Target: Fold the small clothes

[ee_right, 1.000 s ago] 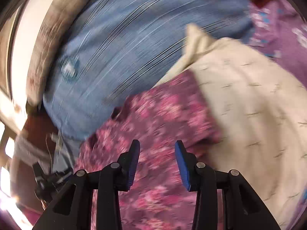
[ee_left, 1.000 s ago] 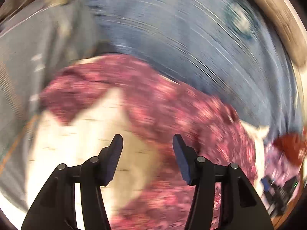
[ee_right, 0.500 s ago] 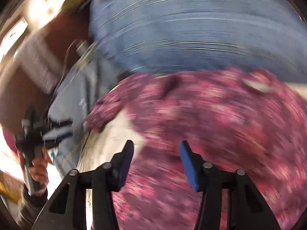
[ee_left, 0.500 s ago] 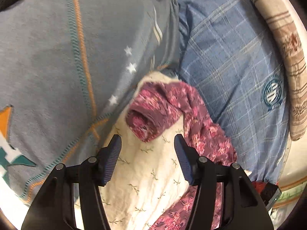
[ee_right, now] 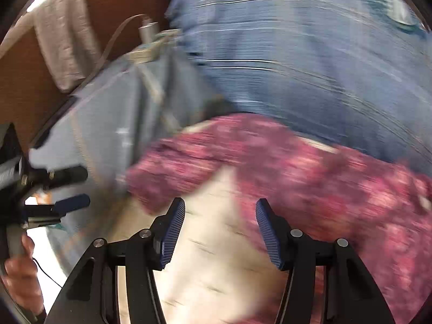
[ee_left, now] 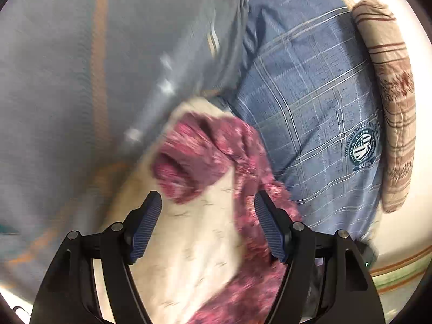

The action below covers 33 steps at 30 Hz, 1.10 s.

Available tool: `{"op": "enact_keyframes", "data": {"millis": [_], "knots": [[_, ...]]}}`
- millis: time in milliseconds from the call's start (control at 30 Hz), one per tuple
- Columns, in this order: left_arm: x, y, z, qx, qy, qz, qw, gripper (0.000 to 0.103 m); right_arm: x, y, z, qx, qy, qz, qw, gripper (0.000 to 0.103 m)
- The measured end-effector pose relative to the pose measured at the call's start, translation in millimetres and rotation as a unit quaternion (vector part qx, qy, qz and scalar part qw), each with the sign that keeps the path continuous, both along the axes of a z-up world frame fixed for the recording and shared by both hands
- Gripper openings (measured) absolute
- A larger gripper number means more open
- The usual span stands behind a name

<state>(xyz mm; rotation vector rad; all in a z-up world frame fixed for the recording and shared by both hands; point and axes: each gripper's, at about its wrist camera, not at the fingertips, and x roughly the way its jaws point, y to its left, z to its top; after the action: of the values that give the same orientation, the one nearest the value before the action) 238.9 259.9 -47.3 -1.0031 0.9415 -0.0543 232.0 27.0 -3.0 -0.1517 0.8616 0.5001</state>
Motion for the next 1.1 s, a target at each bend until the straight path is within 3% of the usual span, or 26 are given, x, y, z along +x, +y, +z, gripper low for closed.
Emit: {"op": "enact_keyframes", "data": {"millis": [133, 200, 300, 467, 567, 633, 733, 833, 900, 1000, 1067, 1100], "knots": [[36.3, -11.5, -36.9, 0.003, 0.054, 0.018, 0.9984, 0.066, -11.1, -65.6, 4.9, 0.003, 0.014, -0.040, 0.999, 0.056], [48.6, -14.1, -43.6, 0.003, 0.065, 0.013, 0.9978, 0.000, -21.1, -90.7, 10.2, 0.011, 0.013, -0.051, 0.999, 0.056], [51.5, -25.0, -17.6, 0.020, 0.047, 0.014, 0.9986, 0.000, -37.5, -128.7, 18.2, 0.031, 0.002, -0.067, 0.997, 0.056], [39.2, -91.7, 89.2, 0.062, -0.067, -0.035, 0.9952, 0.000, -59.6, -187.9, 26.2, 0.060, -0.015, -0.104, 0.993, 0.056], [28.0, -164.2, 151.2, 0.090, -0.130, -0.086, 0.9837, 0.001, -72.2, -230.0, 30.8, 0.086, -0.016, -0.135, 0.987, 0.056], [20.5, -216.0, 171.4, 0.096, -0.154, -0.130, 0.9748, 0.001, -84.8, -265.0, 34.5, 0.110, -0.018, -0.161, 0.981, 0.056], [17.0, -308.2, 170.6, 0.101, -0.152, -0.201, 0.9624, 0.001, -107.1, -323.4, 37.0, 0.127, -0.023, -0.211, 0.969, 0.056], [14.0, -394.4, 131.6, 0.104, -0.104, -0.280, 0.9486, 0.001, -130.1, -372.5, 32.6, 0.123, -0.023, -0.258, 0.958, 0.056], [10.1, -441.1, 98.4, 0.118, -0.056, -0.333, 0.9336, 0.003, -145.0, -402.0, 28.0, 0.112, -0.021, -0.285, 0.952, 0.056], [-7.0, -479.3, 70.3, 0.145, -0.011, -0.400, 0.9049, 0.010, -167.7, -440.0, 21.3, 0.104, -0.020, -0.321, 0.941, 0.058], [-29.2, -480.1, 75.4, 0.149, -0.026, -0.413, 0.8979, 0.018, -176.8, -453.9, 18.7, 0.109, -0.022, -0.333, 0.937, 0.062], [-39.7, -473.0, 82.2, 0.149, -0.037, -0.416, 0.8963, 0.029, -179.2, -458.6, 18.1, 0.112, -0.023, -0.335, 0.935, 0.062]]}}
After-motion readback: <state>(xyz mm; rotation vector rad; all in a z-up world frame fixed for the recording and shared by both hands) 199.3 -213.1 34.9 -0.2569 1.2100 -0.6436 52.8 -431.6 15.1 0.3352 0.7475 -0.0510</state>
